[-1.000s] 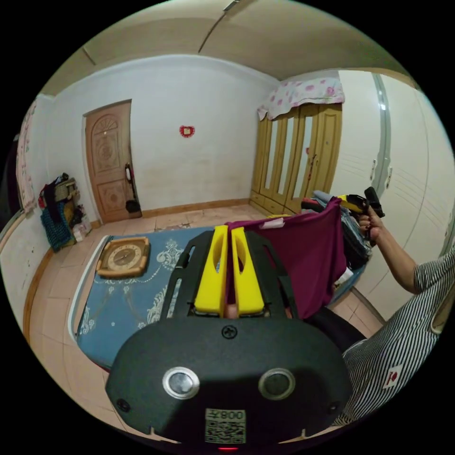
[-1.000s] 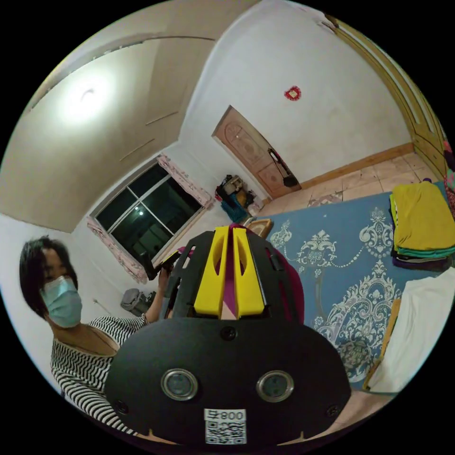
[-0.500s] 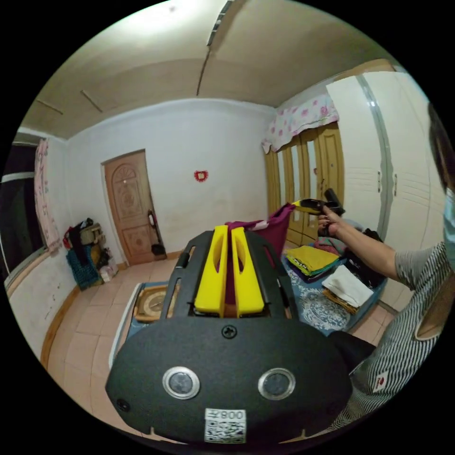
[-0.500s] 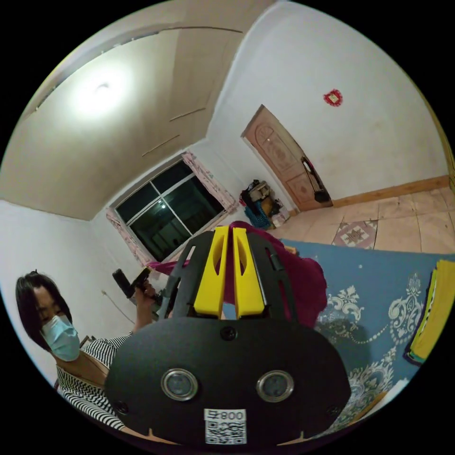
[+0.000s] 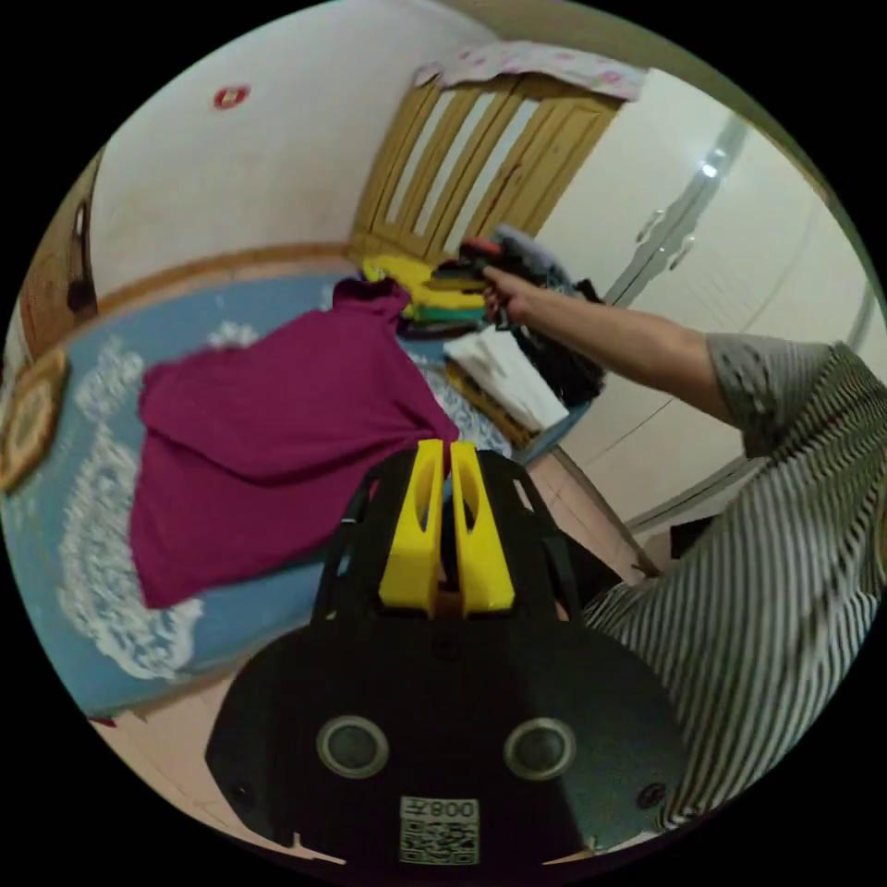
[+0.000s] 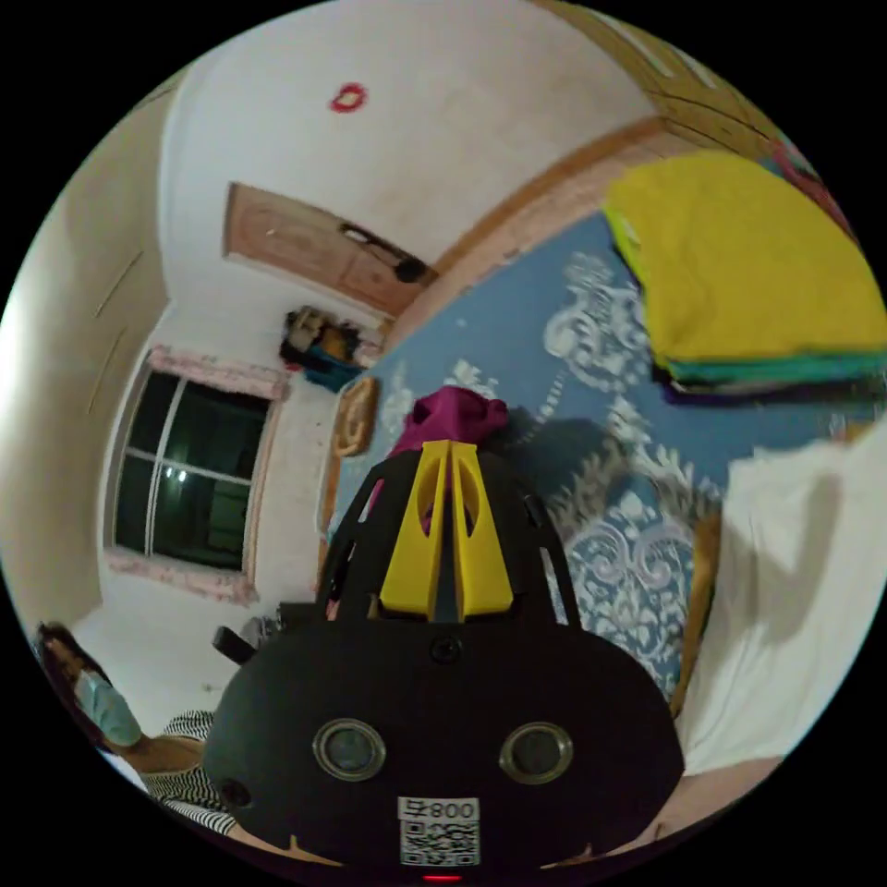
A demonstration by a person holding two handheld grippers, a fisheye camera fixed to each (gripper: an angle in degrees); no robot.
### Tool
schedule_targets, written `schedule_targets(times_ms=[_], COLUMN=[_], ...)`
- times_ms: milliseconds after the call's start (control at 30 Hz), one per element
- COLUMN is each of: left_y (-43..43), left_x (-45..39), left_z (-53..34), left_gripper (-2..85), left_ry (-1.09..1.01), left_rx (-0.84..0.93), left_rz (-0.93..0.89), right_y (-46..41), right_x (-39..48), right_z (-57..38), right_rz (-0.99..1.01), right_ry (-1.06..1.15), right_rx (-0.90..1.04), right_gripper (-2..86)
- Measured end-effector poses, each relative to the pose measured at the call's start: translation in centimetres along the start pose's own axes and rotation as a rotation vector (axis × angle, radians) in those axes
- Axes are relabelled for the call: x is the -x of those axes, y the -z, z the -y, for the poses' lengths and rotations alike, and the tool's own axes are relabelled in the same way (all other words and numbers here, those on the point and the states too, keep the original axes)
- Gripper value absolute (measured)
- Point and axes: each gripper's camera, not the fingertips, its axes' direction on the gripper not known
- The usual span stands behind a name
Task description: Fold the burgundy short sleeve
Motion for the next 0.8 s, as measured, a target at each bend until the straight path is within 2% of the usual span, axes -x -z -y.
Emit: schedule_targets(times_ms=[100,200,267,367,533,800], left_y=[-8.4,-11.3,-10.3,-6.9,-1.5,2.2], left_x=[4.2,6.6,8.6,13.3,20.8,24.5], left_z=[-1.2,-1.7,-1.9,-2.9,-5.3,-4.0], left_gripper=[1.3,1.7,2.0,2.7,3.2,3.0], left_ry=[0.076,0.054,0.079,0.163,0.281,0.252], left_rx=[0.173,0.281,0.263,0.215,0.155,0.155], left_rz=[-0.017,-0.038,-0.072,-0.111,-0.150,-0.179], right_y=[0.7,2.3,2.8,1.4,-1.2,-0.5], right_x=[-6.4,-10.9,-11.9,-12.2,-12.1,-12.8], right_z=[-0.2,-1.0,-1.9,-3.7,-4.8,-2.1], right_rz=[-0.083,-0.111,-0.026,0.014,0.167,0.256], right_ry=[-0.115,-0.188,-0.142,-0.085,-0.090,-0.093], right_rx=[0.045,0.075,0.095,0.223,0.357,0.474], right_gripper=[0.5,1.0,1.7,4.3,8.1,8.9])
